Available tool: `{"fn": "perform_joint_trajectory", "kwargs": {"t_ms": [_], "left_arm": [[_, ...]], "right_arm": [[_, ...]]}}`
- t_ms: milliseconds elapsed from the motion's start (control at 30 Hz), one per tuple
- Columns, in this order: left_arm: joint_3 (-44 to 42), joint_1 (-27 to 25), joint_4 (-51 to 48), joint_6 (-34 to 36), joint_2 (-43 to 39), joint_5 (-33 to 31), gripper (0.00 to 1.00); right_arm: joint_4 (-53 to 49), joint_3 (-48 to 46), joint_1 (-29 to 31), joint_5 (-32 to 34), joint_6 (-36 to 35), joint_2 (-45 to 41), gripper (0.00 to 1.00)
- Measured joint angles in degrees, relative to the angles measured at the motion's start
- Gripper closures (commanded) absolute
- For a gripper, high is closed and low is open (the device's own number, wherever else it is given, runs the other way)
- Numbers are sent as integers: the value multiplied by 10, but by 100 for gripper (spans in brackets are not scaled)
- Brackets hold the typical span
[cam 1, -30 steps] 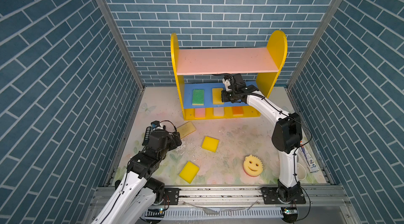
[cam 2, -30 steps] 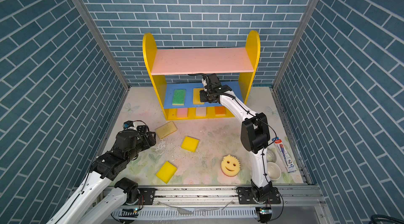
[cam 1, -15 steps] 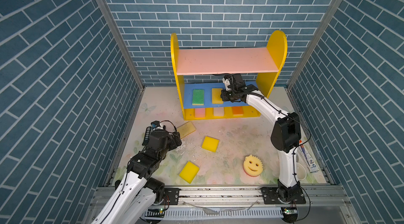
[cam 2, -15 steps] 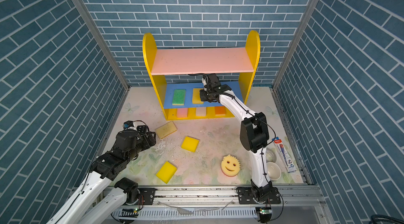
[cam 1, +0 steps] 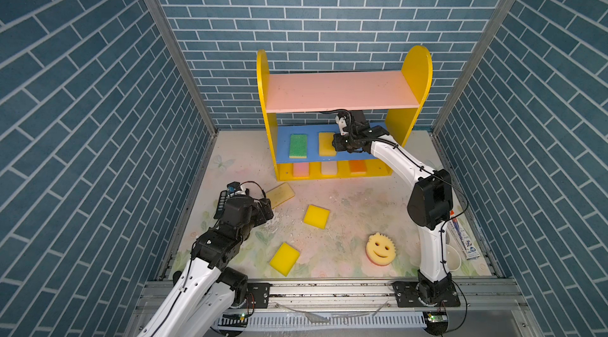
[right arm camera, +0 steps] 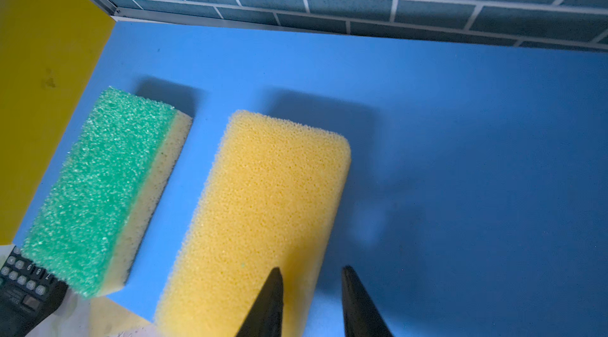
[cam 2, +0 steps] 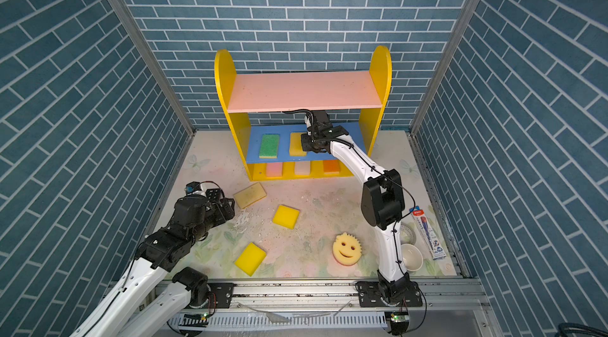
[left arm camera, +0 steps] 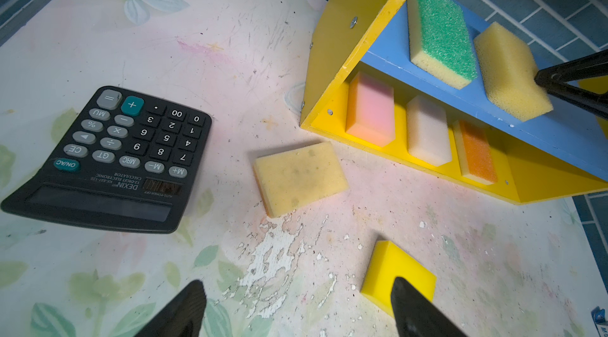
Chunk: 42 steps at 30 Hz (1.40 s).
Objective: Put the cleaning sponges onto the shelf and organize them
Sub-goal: 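Lower the sponge beside the green sponge and open the right gripper, then raise the open right gripper off the yellow sponge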
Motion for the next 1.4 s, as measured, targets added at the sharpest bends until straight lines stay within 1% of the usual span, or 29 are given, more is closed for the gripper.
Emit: {"fn": "perform_joint_trajectory", "kwargs": {"t_ms": [167,333,433,533,733,900,933,1000,1033,1067,1233,1400], "left_arm": [[0,0,0,0,0,-1,10],[-2,0,1,0,1,-7,9],[-4,0,1,-1,17,-14,8],[-6,0,4,-2,41,-17,8],[-9,0,14,-5,76,-14,8],[-9,0,21,-6,79,-10,8],[-9,0,21,-7,78,-9,8],[-10,0,21,-7,74,-8,8],[-10,0,21,-7,72,-9,8],[-10,0,20,-7,68,-9,8],[-10,0,17,-6,54,-11,8],[-10,0,16,-7,57,-11,8]], "right_arm": [[-12,3,0,-2,0,0,64],[-13,2,4,-23,2,-1,61],[-11,-9,13,-25,2,-9,60],[-4,-46,31,-19,2,-42,60],[28,-108,76,-4,2,-135,59],[43,-108,71,17,2,-149,57],[43,-108,71,18,6,-147,64],[43,-109,72,19,16,-141,87],[43,-109,73,18,20,-139,96],[44,-109,76,15,23,-136,100],[50,-115,93,5,40,-133,100],[75,-168,108,-26,75,-133,100]]}}
